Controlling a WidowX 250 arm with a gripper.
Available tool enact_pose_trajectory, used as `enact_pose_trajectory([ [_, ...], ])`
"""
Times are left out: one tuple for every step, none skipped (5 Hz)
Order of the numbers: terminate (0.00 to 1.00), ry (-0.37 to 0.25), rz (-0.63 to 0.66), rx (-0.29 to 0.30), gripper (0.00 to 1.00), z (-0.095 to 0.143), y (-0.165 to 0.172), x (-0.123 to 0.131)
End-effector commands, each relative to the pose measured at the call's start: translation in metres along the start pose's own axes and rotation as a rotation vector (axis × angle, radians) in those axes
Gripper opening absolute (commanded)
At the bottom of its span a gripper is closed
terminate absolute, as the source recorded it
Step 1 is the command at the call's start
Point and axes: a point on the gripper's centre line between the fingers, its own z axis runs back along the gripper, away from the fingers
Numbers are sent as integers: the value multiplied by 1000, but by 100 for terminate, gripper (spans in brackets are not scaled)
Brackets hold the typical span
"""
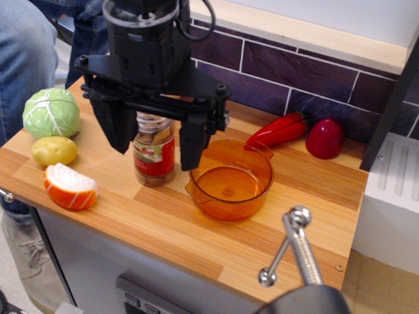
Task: Pour almonds in pot
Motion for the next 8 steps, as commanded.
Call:
enact_pose_trajectory([
  [0,0,0,0,100,0,0,0],
  [0,-7,175,-101,100,13,9,20],
  [0,31,375,-205,100,22,25,39],
  [0,74,538,-289,100,27,50,58],
  [0,196,744,-314,100,18,72,71],
  [0,272,875,-320,100,5,85,78],
  [0,408,1001,-299,100,-14,96,85],
  [0,425,1075,-299,100,-29,106,92],
])
